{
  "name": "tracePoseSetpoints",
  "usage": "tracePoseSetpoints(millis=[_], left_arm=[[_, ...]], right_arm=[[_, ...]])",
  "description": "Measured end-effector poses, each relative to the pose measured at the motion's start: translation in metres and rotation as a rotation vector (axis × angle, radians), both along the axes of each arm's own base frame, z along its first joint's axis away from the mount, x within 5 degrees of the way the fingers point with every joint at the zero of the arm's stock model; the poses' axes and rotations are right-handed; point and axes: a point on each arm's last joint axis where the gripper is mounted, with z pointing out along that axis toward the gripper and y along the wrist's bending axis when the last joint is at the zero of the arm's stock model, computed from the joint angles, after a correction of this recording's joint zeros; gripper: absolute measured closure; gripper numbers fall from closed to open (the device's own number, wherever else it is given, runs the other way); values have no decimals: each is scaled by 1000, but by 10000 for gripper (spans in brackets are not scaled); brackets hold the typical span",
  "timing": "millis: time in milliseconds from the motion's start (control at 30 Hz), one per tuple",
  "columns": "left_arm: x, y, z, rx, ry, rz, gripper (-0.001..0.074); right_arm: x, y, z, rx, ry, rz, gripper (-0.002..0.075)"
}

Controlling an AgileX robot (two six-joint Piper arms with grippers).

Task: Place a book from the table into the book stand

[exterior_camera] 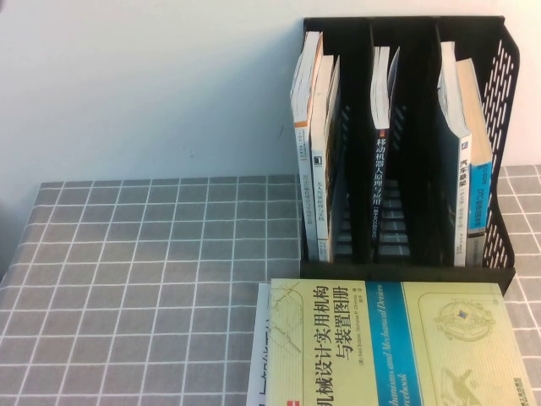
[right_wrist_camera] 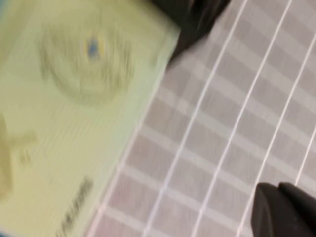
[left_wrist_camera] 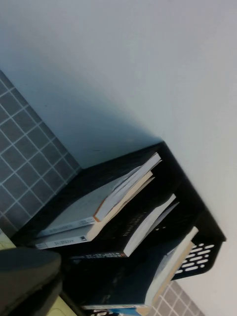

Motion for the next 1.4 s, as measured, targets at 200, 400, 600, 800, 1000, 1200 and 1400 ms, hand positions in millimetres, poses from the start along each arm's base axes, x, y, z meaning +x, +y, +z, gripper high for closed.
tracePoseSetpoints(millis=[200,400,600,800,1000,1200,1400], left_arm=[[-35,15,-19,-58,6,-31,734],[-61,9,-69,-154,69,-200,736],[-69,13,-131,-143,-34,-228,736],[-59,15,-168,-188,-140,-149,736],[-50,14,-189,-194,-148,-111,736],[-47,12,-210,-163,-86,-110,736],[-46,11,-227,-131,-23,-117,736]], right_arm=[[-50,-12,4,152,-315,62,729],[-103,-28,-33,203,-500,135,729],[-133,-35,-65,320,-527,100,729],[-144,-33,-69,448,-482,60,729],[-147,-31,-72,491,-422,41,729],[-147,-31,-73,493,-419,40,729],[-147,-31,-73,495,-418,40,729]])
